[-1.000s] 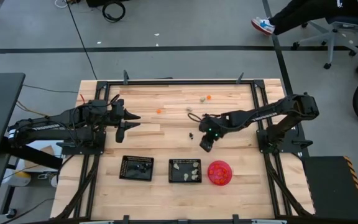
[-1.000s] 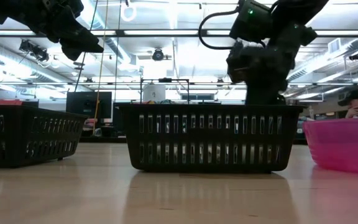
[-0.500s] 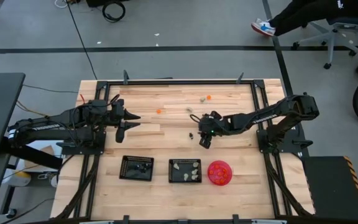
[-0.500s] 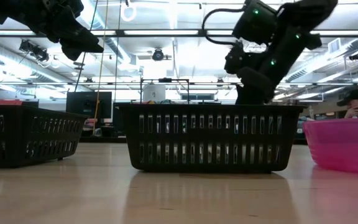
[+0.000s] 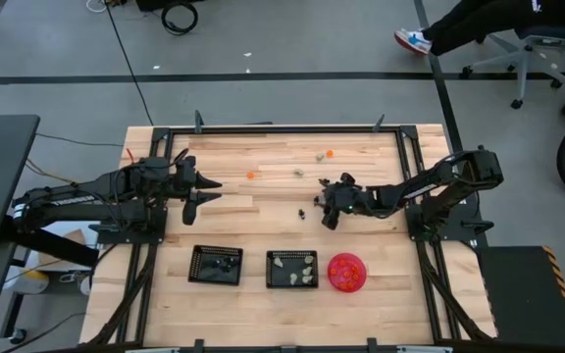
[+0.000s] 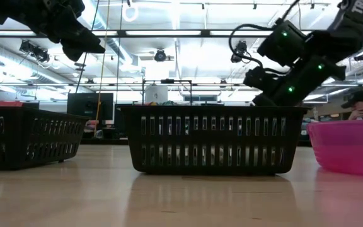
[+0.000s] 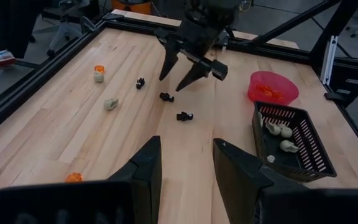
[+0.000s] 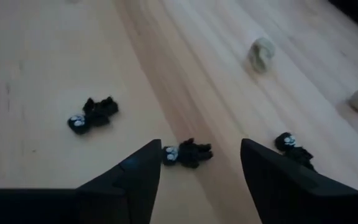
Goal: Sort Halloween decoration
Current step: Put the black skeleton toy into the left black bin
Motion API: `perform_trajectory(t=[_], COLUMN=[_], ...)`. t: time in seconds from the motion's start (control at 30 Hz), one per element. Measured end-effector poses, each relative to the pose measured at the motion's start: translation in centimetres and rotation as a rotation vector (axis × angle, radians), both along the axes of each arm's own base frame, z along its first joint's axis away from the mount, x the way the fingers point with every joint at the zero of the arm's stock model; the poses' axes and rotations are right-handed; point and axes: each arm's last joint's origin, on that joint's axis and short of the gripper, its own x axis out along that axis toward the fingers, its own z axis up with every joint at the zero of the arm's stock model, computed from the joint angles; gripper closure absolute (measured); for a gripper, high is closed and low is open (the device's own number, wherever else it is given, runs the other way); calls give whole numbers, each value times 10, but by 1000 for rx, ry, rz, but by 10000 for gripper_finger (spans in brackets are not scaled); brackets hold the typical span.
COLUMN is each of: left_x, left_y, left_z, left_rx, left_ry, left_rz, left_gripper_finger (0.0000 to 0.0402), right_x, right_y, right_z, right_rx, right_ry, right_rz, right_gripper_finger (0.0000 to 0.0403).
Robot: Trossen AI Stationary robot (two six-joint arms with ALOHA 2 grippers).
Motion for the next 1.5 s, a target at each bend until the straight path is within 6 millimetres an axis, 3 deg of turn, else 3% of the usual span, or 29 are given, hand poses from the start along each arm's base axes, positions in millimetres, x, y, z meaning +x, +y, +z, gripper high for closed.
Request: perform_trajectory(t=[0.17, 0.5, 0.83, 1.03, 1.5], left_x=[0, 0, 0, 0, 0], left_y=[0, 0, 0, 0, 0], left_z=[1, 0, 0, 0, 0], left_rx=[1, 1, 6, 5, 5], left_ry=[-5, -3, -2, -2, -1], left_rz=[0, 0, -2, -2, -2], left_gripper_finger=[285, 285, 285, 285, 285], right_x=[-6, 10, 12, 13, 12], right_y=[-6, -8, -8, -8, -7], right_z=[-4, -26, -42, -42, -40], right_rx=[-5, -43, 27, 37, 59], right_ry=[-35, -62, -64, -68, -61], right_rz=[-21, 5, -15, -3, 39], right_gripper_finger=[186, 187, 199, 244, 396])
